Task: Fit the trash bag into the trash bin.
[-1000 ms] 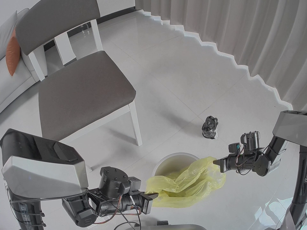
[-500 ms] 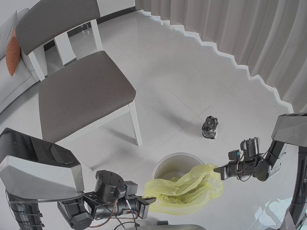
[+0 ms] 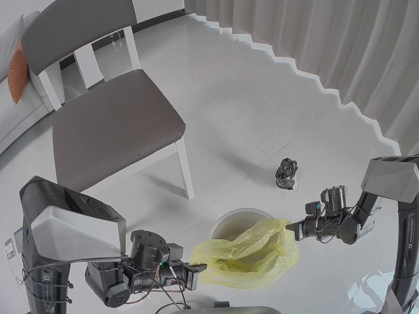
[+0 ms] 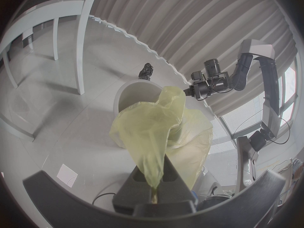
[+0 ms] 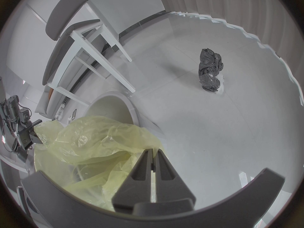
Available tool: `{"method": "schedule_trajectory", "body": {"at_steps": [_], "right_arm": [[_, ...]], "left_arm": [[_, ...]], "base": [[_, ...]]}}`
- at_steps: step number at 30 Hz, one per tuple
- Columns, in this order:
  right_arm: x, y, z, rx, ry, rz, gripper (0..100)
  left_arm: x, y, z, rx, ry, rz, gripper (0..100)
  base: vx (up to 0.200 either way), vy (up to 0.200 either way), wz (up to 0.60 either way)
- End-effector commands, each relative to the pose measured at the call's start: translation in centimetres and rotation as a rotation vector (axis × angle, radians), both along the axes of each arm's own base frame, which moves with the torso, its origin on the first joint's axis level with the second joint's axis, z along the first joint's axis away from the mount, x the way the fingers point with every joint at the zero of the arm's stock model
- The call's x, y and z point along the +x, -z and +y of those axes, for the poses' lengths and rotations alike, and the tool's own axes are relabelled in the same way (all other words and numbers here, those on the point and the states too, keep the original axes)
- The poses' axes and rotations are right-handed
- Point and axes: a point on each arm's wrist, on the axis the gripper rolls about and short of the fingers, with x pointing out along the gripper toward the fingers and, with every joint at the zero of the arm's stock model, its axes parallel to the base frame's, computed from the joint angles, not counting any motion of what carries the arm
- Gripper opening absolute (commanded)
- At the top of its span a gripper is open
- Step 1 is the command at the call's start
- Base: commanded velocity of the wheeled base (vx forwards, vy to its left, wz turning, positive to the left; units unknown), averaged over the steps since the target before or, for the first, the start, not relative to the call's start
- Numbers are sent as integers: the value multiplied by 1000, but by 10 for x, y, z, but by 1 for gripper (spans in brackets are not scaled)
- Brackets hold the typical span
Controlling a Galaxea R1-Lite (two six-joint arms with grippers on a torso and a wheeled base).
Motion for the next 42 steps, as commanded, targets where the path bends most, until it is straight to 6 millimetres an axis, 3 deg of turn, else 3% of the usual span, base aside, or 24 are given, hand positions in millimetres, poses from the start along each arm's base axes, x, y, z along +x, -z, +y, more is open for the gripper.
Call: {"method": "schedule_trajectory", "body": {"at_steps": [1,7,21,30,42], "right_arm": [[10,8,-2,10,5,0,0],[23,1,-11,55,32,-28,0],[44,-11,-23,87,46,-93,0],[44,-29,-26,117,25,-138,0],[51,-35,-27,146,-7,-173,0]], "left_arm": [[11,5,4,-6,-27,1,0],[22,3,8,-27,-48,-15,0],[45,0,-7,-81,-51,-79,0],[57,-7,-6,-112,-74,-114,0],[70,-12,-1,-134,-107,-138,0]], "base": [[0,0,0],[0,0,0],[0,0,0],[0,0,0],[0,0,0]]}}
